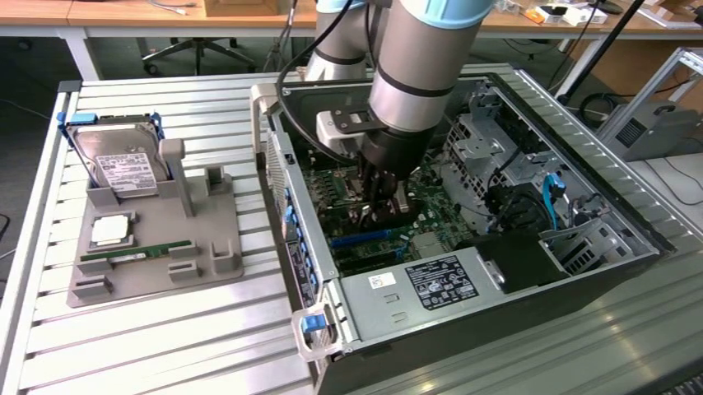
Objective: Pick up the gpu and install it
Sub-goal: 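Insert the gpu into the slot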
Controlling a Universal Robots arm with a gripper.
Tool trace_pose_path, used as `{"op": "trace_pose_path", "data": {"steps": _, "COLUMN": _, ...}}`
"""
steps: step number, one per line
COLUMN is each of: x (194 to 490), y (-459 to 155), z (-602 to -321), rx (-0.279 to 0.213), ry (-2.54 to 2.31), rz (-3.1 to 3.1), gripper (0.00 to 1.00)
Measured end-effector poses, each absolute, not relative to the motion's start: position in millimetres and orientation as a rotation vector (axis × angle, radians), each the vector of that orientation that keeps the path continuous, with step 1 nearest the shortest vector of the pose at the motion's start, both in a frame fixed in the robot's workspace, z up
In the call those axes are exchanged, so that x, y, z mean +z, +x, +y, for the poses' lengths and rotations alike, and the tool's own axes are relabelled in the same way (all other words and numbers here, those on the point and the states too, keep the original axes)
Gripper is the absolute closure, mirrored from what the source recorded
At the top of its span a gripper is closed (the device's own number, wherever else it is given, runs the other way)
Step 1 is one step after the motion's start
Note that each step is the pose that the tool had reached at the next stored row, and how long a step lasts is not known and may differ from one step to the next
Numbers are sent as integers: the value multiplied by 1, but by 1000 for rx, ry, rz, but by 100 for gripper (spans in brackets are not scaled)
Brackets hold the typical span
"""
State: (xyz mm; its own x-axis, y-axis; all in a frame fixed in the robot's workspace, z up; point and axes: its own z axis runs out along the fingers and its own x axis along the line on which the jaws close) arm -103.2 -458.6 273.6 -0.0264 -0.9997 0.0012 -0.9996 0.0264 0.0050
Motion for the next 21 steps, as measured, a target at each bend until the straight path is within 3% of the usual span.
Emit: {"op": "trace_pose_path", "data": {"steps": 21, "x": 263, "y": -103, "z": -453, "rx": -1, "ry": 2188, "rz": -2246, "gripper": 70}}
